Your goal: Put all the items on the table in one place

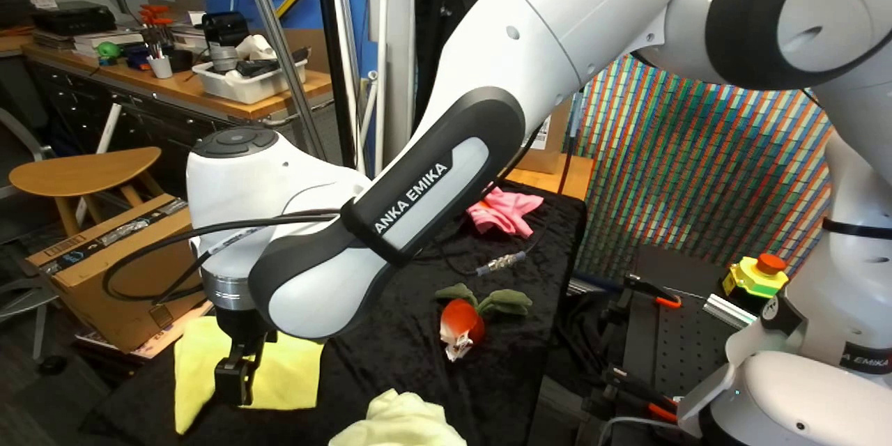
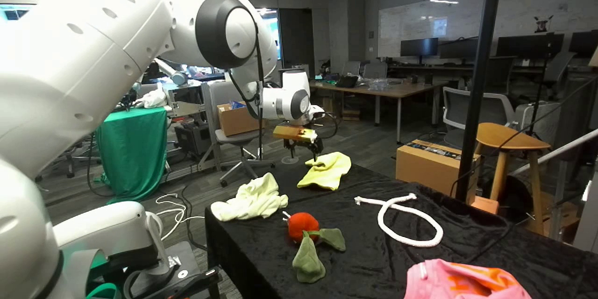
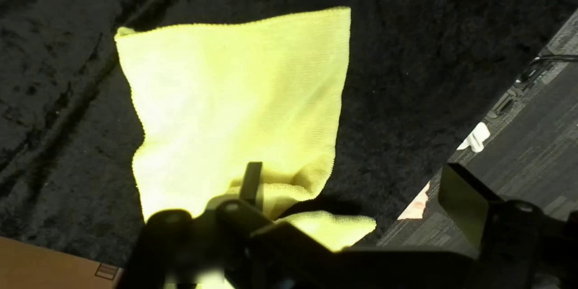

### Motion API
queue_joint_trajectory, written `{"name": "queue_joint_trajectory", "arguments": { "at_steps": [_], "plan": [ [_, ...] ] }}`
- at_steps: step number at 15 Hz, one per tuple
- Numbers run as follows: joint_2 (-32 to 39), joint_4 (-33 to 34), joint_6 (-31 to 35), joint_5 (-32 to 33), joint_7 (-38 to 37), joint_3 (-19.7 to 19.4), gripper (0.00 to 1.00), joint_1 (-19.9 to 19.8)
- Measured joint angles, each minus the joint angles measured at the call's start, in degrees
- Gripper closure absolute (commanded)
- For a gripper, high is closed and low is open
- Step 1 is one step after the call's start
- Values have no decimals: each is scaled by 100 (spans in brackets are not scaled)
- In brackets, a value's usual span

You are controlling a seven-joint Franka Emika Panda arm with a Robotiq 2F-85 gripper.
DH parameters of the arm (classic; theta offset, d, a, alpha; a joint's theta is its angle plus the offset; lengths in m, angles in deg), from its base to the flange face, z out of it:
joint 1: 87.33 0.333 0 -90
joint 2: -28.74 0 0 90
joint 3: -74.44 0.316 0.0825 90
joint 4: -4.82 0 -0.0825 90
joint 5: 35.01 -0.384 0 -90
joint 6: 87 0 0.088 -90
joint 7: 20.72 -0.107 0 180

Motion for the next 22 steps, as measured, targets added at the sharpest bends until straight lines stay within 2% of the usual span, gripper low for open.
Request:
{"name": "queue_joint_trajectory", "arguments": {
  "at_steps": [5, 22],
  "plan": [
    [415, 482, 184, 0, -15, -130, 0, 82],
    [1506, 1914, 168, 18, -304, -698, 0, 353]
  ]
}}
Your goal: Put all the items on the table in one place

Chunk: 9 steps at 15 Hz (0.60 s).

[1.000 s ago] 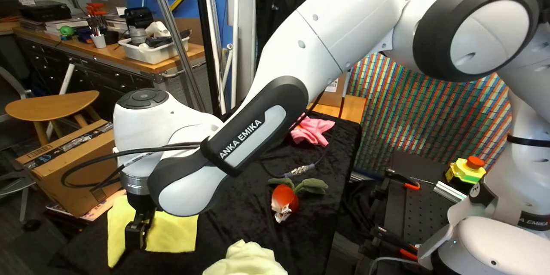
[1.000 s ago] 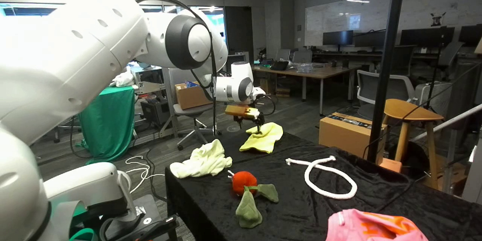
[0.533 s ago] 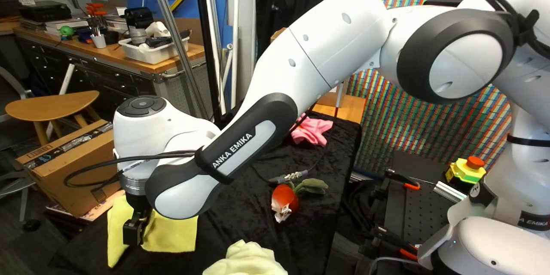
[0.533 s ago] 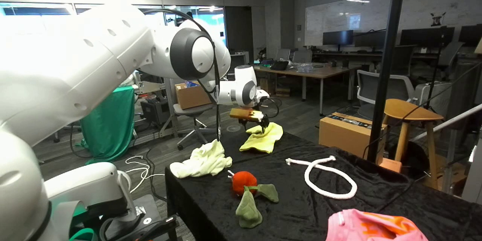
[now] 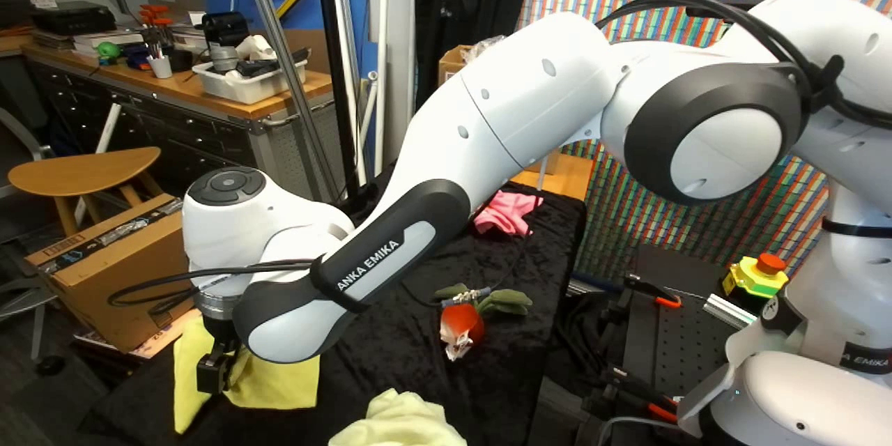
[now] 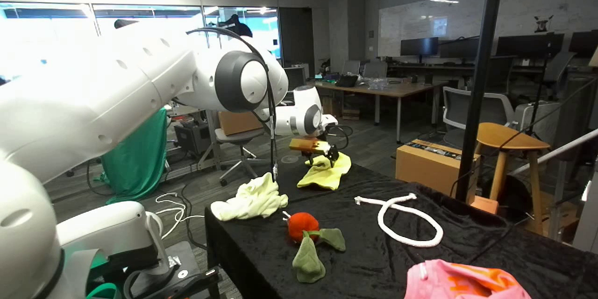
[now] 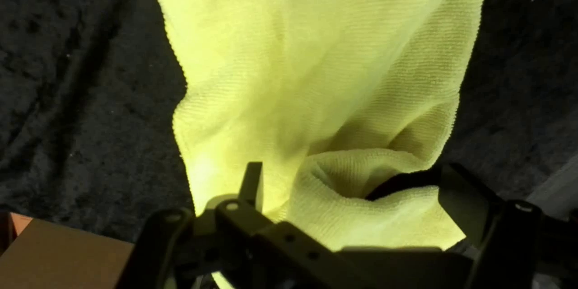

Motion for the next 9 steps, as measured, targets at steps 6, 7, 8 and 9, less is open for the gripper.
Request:
{"name": "queue_joint_trajectory", "arguments": {
  "at_steps": [6, 7, 8, 9],
  "plan": [
    [213, 358, -98, 0, -65, -62, 46, 26],
    [229, 402, -120, 0, -76, -67, 53, 26],
    [247, 450, -144, 0, -92, -72, 62, 26],
    [263, 493, -180, 0, -109, -78, 69, 27]
  ]
}}
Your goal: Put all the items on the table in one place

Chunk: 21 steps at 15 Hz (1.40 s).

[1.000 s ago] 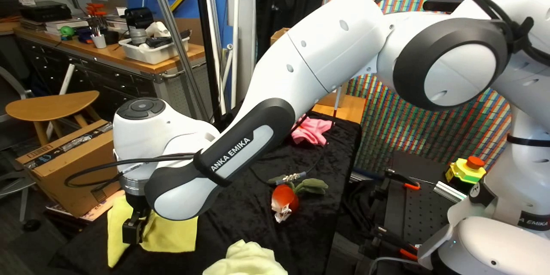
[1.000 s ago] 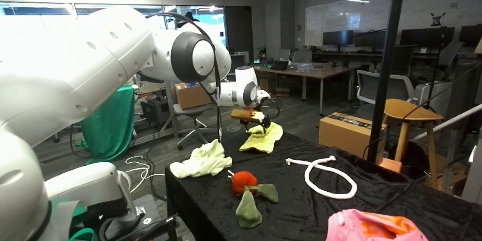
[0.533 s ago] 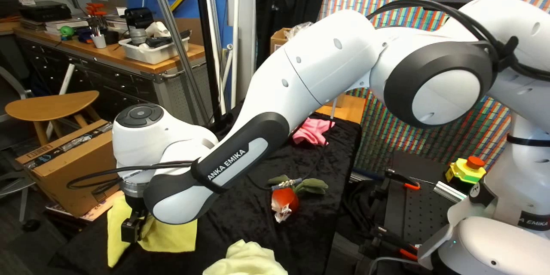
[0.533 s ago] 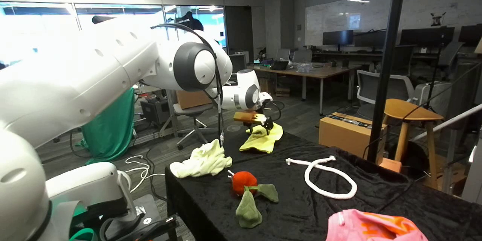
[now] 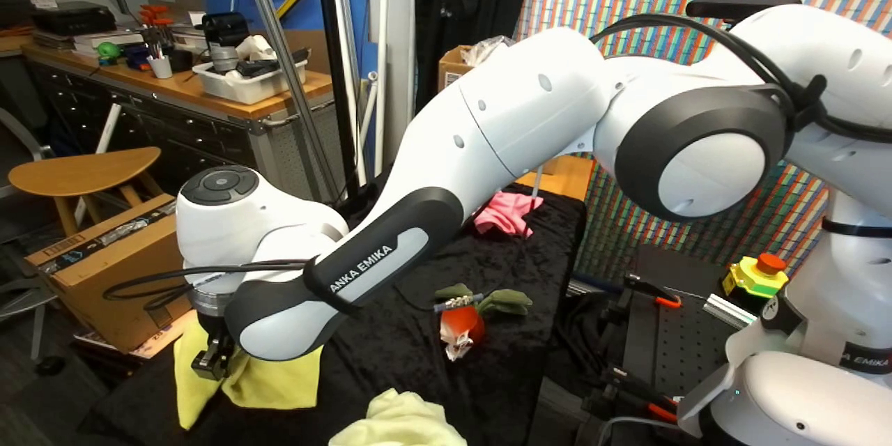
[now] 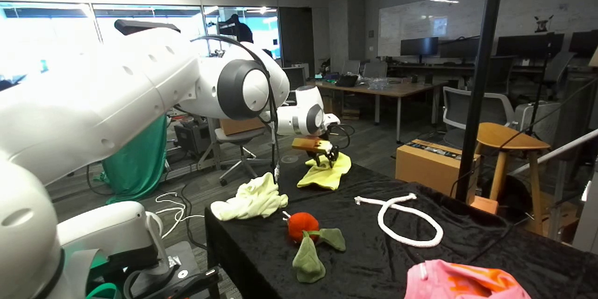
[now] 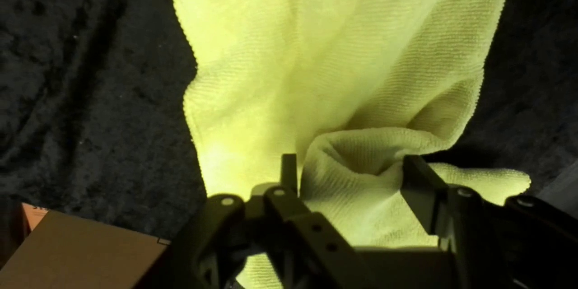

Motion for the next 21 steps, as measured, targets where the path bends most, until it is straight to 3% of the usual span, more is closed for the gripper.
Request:
{"name": "queue_joint_trajectory", "arguments": {
  "at_steps": [2, 6, 7, 12, 17, 21],
  "plan": [
    [26, 87, -87, 2, -9, -21, 83, 4],
    [32, 217, -394, 26, -15, -119, 94, 48],
    [28, 261, -512, 43, -15, -154, 89, 66],
    [-163, 391, -1044, 205, -49, -393, 90, 164],
    [-742, 274, -1350, 573, -473, -966, 91, 262],
    [-1427, -300, -1400, 751, -914, -1519, 89, 258]
  ]
}}
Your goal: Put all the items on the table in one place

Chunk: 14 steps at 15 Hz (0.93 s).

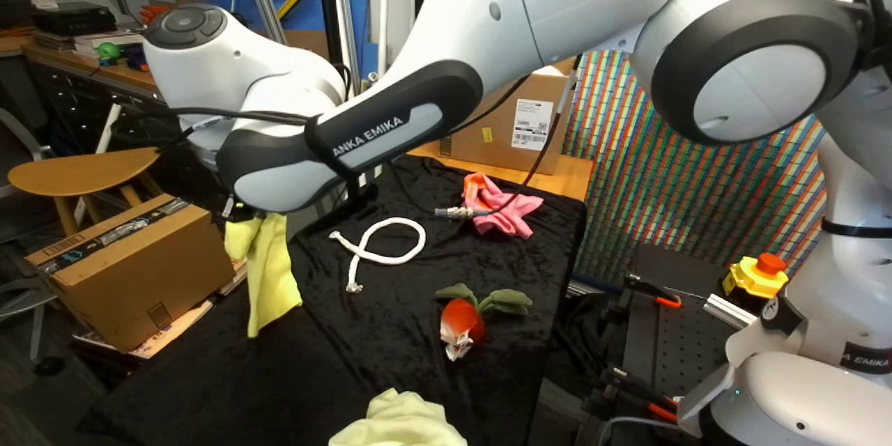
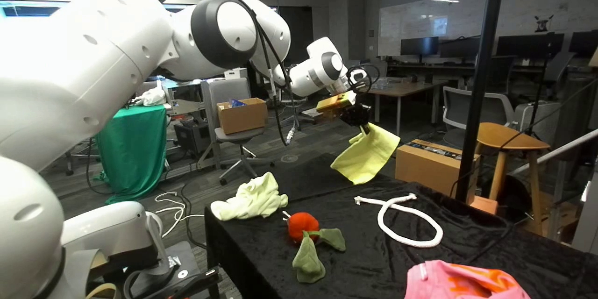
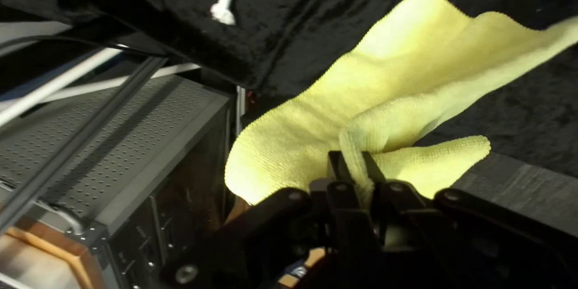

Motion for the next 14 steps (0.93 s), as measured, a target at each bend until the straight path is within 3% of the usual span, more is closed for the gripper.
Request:
{"name": "queue_joint_trajectory", "arguments": {
  "at_steps": [5, 10, 14],
  "plan": [
    [-850, -1114, -3, 220, -418, -483, 90, -31],
    [-1519, -2234, -41, 769, -697, -261, 90, -294],
    [-1598, -2710, -59, 978, -973, -87, 90, -515]
  ]
}}
